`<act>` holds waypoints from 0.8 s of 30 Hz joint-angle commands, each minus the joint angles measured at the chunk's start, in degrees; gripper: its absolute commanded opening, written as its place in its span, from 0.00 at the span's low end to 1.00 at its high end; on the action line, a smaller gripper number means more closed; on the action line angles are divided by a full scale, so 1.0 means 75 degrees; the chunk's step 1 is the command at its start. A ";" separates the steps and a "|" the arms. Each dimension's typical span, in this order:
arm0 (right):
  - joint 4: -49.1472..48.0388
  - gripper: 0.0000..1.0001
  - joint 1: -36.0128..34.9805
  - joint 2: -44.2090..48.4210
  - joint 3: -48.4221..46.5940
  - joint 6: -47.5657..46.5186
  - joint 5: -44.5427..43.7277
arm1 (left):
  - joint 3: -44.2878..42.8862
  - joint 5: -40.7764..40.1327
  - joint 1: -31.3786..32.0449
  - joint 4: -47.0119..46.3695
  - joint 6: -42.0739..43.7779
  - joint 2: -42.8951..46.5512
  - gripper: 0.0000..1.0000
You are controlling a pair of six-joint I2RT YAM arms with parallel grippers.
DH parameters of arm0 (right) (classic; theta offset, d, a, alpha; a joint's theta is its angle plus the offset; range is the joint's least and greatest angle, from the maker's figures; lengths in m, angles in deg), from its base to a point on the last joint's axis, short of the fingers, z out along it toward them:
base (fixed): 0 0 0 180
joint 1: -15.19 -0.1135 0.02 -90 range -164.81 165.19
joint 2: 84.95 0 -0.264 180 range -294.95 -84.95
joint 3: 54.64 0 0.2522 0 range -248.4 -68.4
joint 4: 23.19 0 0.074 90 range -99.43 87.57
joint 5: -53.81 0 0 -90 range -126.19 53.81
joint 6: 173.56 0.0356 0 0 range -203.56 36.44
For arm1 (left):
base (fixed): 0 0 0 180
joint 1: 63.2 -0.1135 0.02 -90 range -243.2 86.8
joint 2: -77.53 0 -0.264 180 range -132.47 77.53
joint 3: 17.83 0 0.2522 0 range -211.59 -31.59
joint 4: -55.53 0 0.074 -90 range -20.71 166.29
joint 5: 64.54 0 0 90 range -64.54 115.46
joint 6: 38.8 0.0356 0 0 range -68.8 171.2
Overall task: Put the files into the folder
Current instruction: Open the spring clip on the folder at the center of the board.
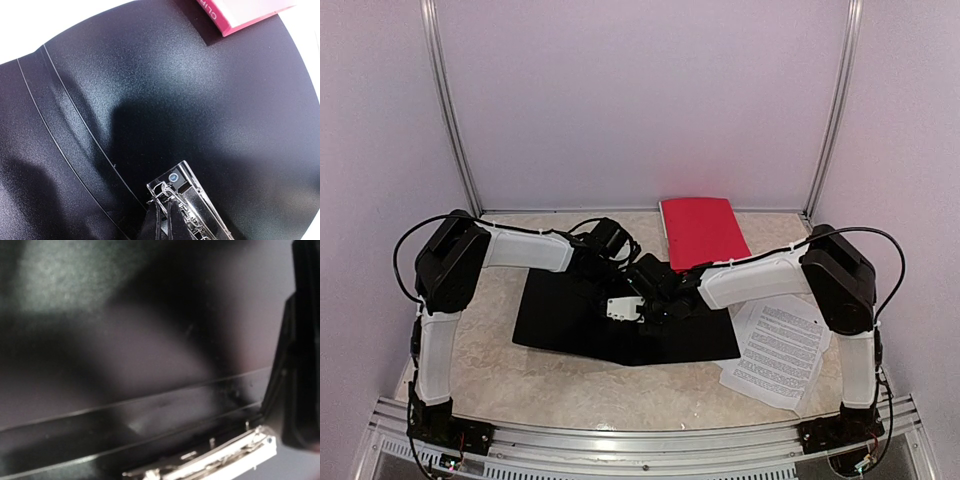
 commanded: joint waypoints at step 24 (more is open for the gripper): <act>0.0548 0.00 0.0384 0.0066 0.0941 0.0843 -0.0901 | 0.0458 -0.1174 0.0063 0.2282 0.0759 -0.0521 0.00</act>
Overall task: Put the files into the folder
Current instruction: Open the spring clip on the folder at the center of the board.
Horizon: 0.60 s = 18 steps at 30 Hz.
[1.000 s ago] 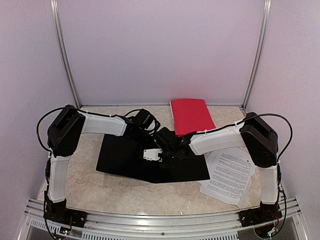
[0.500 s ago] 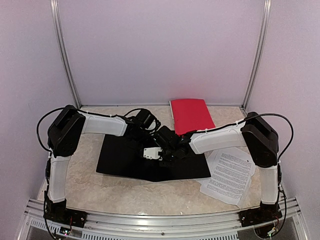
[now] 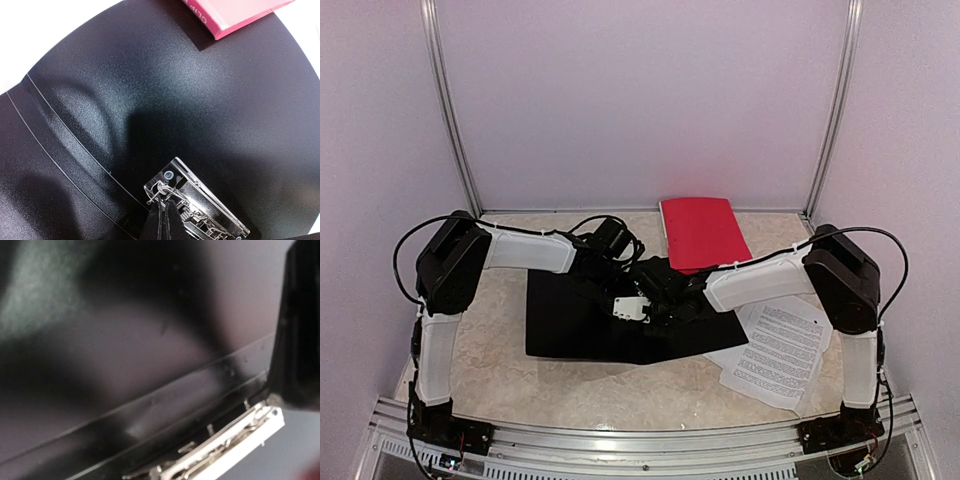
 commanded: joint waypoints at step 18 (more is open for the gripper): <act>0.1192 0.00 0.0304 -0.0615 0.0431 0.0421 -0.1294 | 0.0896 -0.0642 0.0052 0.2028 0.0569 -0.0592 0.00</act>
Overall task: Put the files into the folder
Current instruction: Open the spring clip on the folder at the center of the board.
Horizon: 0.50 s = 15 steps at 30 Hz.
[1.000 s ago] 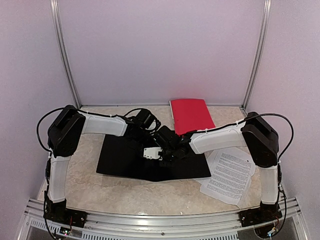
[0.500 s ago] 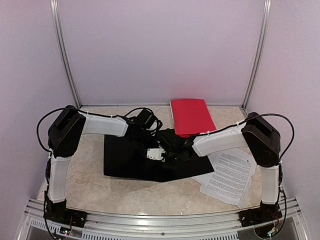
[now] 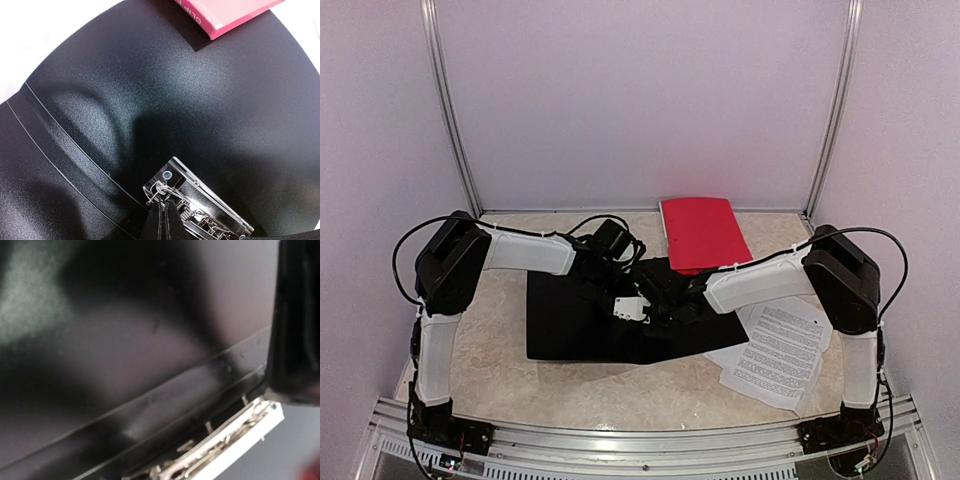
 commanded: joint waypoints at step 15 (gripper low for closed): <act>0.0941 0.00 0.0469 0.0162 0.0566 0.0227 -0.0832 | 0.0892 -0.0516 -0.0043 0.2149 0.0534 -0.0682 0.00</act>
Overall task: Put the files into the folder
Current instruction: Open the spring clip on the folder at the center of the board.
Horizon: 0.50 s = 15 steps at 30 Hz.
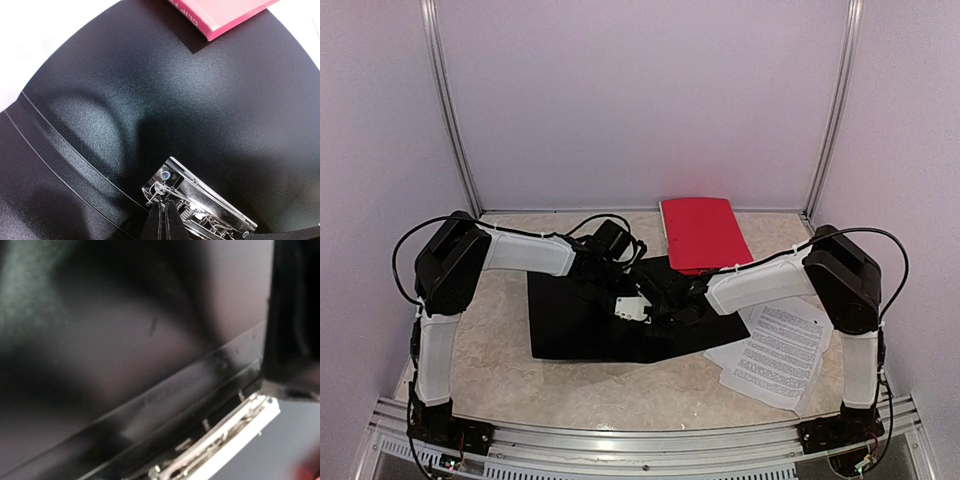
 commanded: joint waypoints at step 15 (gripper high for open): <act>0.0501 0.00 0.0656 0.0617 -0.0072 0.0012 0.0136 | 0.0965 -0.0386 -0.0083 0.2189 0.0394 -0.0689 0.00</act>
